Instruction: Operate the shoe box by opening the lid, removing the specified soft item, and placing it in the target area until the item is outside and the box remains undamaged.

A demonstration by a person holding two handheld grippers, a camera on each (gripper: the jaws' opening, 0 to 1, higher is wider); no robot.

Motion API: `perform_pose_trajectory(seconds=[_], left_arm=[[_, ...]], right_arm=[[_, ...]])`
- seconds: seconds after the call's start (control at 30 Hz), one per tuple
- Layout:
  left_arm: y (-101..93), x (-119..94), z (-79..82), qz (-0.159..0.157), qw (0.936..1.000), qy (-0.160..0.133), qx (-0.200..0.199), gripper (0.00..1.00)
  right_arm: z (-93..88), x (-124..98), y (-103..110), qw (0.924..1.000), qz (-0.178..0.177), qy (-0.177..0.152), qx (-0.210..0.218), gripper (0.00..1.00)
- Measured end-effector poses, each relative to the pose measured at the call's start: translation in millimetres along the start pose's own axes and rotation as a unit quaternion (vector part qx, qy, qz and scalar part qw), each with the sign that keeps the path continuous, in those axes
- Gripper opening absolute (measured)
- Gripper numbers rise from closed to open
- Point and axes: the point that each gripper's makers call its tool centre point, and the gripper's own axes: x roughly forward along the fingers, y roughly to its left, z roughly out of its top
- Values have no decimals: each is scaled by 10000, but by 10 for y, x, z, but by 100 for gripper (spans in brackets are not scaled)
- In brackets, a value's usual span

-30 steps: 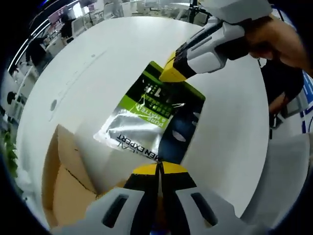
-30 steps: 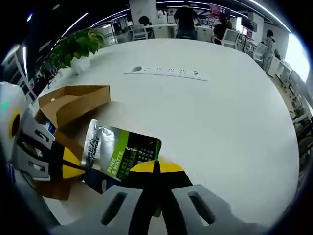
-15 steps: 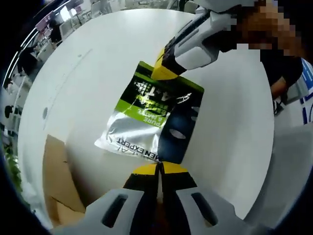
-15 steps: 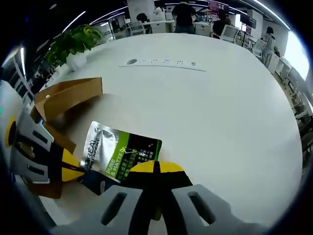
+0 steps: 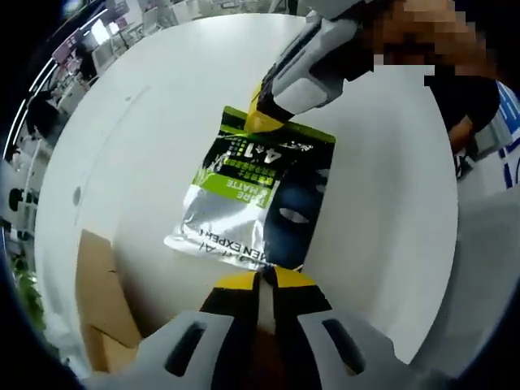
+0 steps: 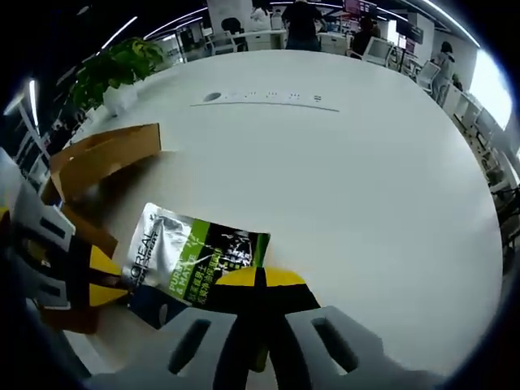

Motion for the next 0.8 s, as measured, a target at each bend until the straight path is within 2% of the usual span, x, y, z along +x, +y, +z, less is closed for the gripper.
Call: perform_pose_trajectory(seconds=[0.2,0.33,0.37,0.43,0.8], left_arm=[[-27,-122,-3,-25,9999,-121,50,13],[-41,-247,118,-95,9987,-488,-52,14],[-55,-293,173,-182,9973,-673,-226,15],[-54,-363,213,-283,9950,-855,-423,17],[209,-732,15,-212,9897,-1206,-746,18]], right_arm=[[-9,9,-15,10000,-55,29,4,0],[-16,10,-14,9999,-85,48,54,0],[-17,15,-19,9999,-96,52,71,0],[-24,16,-21,9998,-115,71,113,0],[-34,26,-3,9996,-116,100,257,0]])
